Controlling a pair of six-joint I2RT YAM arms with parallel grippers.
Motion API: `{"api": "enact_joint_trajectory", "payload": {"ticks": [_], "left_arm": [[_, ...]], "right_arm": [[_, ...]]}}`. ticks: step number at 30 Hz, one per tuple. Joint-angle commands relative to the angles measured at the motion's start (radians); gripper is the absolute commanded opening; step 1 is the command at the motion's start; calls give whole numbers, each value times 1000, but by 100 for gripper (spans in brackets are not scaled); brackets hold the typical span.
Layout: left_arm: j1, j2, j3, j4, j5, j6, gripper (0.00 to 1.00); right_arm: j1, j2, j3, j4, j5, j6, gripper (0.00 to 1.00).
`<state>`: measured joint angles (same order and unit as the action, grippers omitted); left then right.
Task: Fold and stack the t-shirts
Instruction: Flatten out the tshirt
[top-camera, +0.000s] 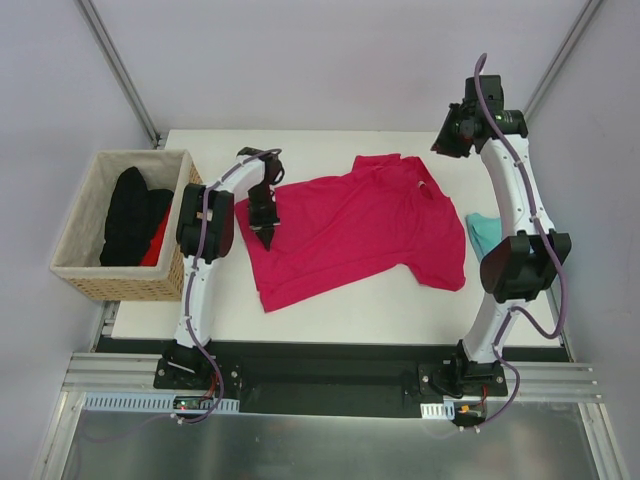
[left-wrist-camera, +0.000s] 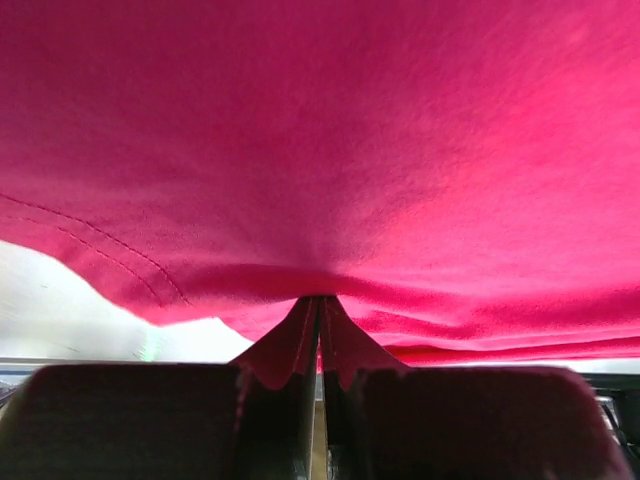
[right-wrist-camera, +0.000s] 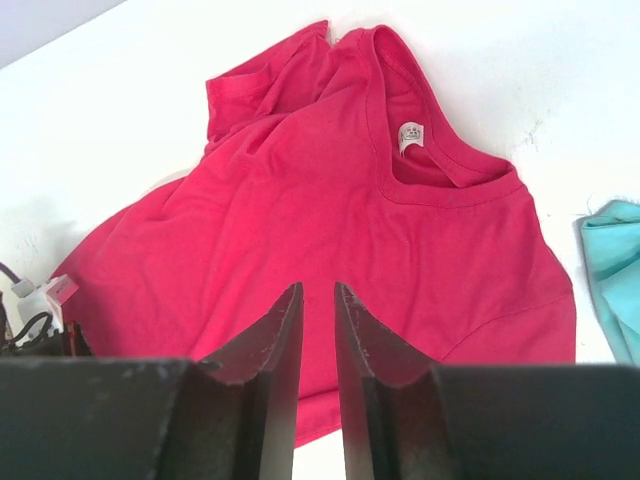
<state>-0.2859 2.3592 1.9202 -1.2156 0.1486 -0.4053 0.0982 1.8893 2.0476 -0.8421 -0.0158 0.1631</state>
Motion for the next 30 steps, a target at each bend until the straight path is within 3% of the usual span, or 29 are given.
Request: {"api": "enact_joint_trajectory", "payload": {"ticks": [1, 19, 30], "left_arm": [[22, 23, 56, -24, -15, 20, 0], [137, 72, 241, -65, -43, 39, 0], [168, 55, 241, -71, -63, 45, 0]], "right_arm": [[-11, -117, -6, 15, 10, -23, 22], [-25, -177, -38, 28, 37, -22, 23], [-26, -199, -79, 29, 47, -17, 24]]}}
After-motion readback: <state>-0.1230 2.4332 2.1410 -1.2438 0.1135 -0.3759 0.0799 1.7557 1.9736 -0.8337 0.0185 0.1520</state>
